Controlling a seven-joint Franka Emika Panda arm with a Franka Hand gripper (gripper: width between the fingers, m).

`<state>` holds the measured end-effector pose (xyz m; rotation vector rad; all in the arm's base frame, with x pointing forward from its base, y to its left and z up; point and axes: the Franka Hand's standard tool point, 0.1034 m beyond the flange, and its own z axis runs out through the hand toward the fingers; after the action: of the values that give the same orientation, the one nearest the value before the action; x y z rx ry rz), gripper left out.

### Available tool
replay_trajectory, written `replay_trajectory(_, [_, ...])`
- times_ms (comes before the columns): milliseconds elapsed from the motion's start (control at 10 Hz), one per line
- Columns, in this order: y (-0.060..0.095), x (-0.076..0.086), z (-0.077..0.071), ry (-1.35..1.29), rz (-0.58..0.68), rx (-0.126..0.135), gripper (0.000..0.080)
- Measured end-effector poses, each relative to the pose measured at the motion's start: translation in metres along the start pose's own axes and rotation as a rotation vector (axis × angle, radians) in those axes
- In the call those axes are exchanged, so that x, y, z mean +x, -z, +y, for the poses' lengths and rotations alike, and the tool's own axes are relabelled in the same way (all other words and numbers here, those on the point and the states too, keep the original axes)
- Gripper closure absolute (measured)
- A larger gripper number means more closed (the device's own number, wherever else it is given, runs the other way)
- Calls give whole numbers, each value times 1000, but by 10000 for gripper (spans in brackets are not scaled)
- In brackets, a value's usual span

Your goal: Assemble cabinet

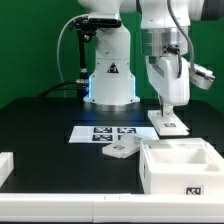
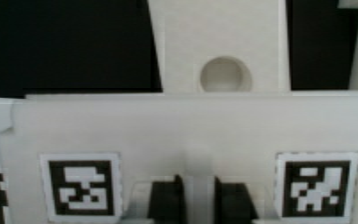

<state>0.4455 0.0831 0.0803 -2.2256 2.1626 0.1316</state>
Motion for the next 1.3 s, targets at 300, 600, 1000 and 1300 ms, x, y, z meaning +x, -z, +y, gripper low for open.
replay_trajectory(300, [-9, 3, 2, 2, -8, -68, 735])
replay_trajectory(600, [-9, -5, -15, -57, -2, -77, 735])
replay_trajectory(1000, [-11, -10, -11, -60, 11, -109, 735])
replay_trajectory(1300, [-1, -15, -17, -61, 4, -156, 735])
